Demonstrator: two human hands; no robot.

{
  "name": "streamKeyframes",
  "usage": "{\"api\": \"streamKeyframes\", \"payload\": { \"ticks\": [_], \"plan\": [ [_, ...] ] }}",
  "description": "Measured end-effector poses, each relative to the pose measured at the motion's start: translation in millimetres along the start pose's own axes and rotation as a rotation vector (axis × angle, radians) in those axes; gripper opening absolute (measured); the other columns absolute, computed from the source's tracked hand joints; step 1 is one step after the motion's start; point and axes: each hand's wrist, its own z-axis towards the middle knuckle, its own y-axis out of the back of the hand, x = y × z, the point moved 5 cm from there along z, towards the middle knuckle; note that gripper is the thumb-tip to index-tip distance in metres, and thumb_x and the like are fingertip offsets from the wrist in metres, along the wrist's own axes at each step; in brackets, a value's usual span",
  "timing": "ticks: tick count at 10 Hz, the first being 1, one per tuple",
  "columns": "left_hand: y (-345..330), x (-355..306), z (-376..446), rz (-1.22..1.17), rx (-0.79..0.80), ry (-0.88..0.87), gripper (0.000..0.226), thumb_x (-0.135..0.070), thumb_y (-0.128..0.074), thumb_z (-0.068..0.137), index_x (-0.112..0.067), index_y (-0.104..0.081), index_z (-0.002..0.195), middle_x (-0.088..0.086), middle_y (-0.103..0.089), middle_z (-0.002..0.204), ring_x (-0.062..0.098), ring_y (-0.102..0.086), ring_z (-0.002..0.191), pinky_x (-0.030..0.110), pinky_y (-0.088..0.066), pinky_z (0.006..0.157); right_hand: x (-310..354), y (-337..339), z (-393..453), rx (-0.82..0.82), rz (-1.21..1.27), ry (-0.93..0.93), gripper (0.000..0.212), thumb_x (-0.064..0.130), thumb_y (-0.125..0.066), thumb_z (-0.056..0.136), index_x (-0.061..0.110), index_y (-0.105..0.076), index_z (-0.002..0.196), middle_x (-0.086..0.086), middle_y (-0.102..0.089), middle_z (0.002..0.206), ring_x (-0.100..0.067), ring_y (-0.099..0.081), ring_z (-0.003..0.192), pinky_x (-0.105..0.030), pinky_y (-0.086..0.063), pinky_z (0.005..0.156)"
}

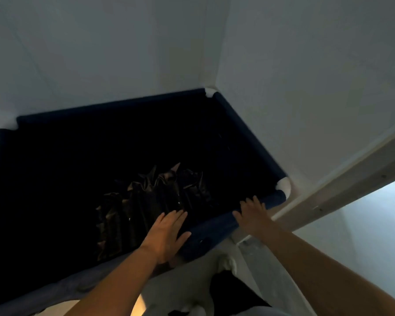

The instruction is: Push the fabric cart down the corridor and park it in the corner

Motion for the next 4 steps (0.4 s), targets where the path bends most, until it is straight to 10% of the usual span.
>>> {"api": "streamKeyframes", "payload": {
  "ticks": [2, 4],
  "plan": [
    [10, 30, -46, -0.105, 0.361, 0.202, 0.055, -0.046, -0.038, 0.093, -0.024, -0.03, 0.142, 0.006, -0.04, 0.146, 0.026, -0.04, 0.13, 0.035, -0.031, 0.108, 69, 1, -34, 0.187, -0.131, 0.278, 0.05, 0.041, -0.034, 0.097, 0.007, -0.039, 0.133, -0.014, -0.042, 0.14, -0.03, -0.034, 0.129, -0.045, -0.026, 0.11],
    [67, 24, -66, -0.089, 0.392, 0.285, 0.057, -0.047, -0.036, 0.094, -0.021, -0.028, 0.144, 0.008, -0.031, 0.151, 0.027, -0.031, 0.136, 0.035, -0.026, 0.11, 108, -1, -57, 0.373, -0.172, 0.424, 0.065, 0.045, -0.033, 0.097, 0.007, -0.018, 0.147, -0.013, -0.019, 0.156, -0.028, -0.018, 0.142, -0.039, -0.018, 0.116]
  ]
}}
